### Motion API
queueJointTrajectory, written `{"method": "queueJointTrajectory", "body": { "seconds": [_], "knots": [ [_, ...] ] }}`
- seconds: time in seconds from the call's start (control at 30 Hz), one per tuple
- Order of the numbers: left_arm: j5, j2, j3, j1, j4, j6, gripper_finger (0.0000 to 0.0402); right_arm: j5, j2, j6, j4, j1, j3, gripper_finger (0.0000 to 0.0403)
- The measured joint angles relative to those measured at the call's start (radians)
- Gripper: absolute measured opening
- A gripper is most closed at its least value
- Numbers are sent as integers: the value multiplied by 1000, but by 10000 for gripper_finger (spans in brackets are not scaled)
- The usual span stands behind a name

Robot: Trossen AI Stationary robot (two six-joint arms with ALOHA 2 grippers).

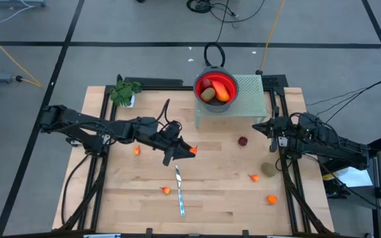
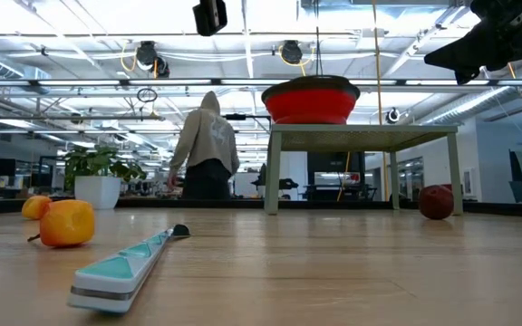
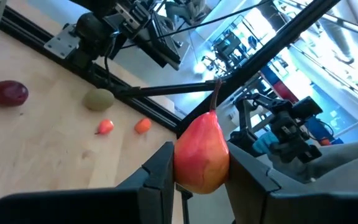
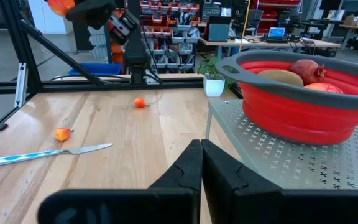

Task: Pick & Place Fruit
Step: Put the peach into the red strainer bowl on the shelf

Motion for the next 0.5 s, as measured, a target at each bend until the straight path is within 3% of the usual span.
{"method": "queueJointTrajectory", "body": {
  "seconds": [0.27,0.5],
  "knots": [
    [-13,0,0,0,-2,43,108,0,0,0,0,0,0,0],
    [-222,0,0,-38,-46,417,108,0,0,0,0,0,0,0]
  ]
}}
